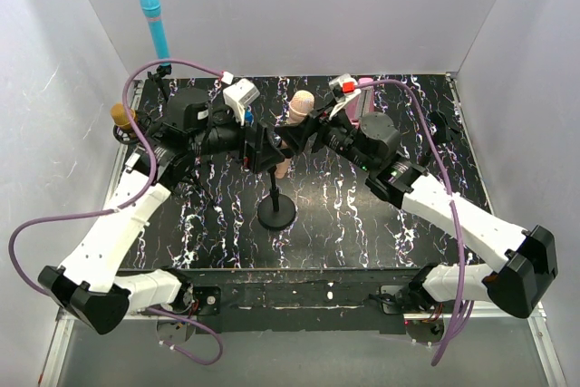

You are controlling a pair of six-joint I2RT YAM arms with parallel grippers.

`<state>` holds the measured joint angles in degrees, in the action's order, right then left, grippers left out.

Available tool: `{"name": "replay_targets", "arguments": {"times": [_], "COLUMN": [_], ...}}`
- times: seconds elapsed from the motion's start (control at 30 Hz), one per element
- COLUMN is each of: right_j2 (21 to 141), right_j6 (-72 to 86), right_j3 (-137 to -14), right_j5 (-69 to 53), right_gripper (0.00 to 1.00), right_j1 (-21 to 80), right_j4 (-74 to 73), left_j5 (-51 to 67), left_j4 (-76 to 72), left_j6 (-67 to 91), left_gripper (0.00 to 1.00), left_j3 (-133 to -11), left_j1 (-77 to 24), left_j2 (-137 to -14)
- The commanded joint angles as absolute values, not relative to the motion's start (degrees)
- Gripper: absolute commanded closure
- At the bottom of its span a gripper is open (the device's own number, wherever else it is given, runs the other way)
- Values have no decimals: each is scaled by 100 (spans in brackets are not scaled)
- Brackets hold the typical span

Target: Attach the microphones to the stand

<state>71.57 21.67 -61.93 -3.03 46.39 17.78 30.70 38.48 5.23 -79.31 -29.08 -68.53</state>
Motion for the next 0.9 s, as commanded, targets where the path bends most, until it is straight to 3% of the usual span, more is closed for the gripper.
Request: {"name": "replay_targets", "arguments": {"times": [0.0,0.43,0.7,0.87], "right_j2": [6882,6320,5793,5748], "right_j6": [1996,1609,871,633], "right_j3": [-6109,-5836,-5871,-6598], "right_j5": [-185,-237,-799,-1194], "right_gripper": [18,13,11,7], "right_j1": [4685,4456,4166,3745], "right_j4": [2100,1812,784,-743], "left_j5": [2883,2733,2829,2900], "left_j4": [3788,3832,2867,1796], "left_j6": [624,370,44,26], "left_gripper": [2,2,2,2], "left_j3": [-7902,-6866,-5627,-4669], "left_j1": [-2927,-2918,-2927,-2927], "left_j2": [-6461,-5363,-4615,-4255]}}
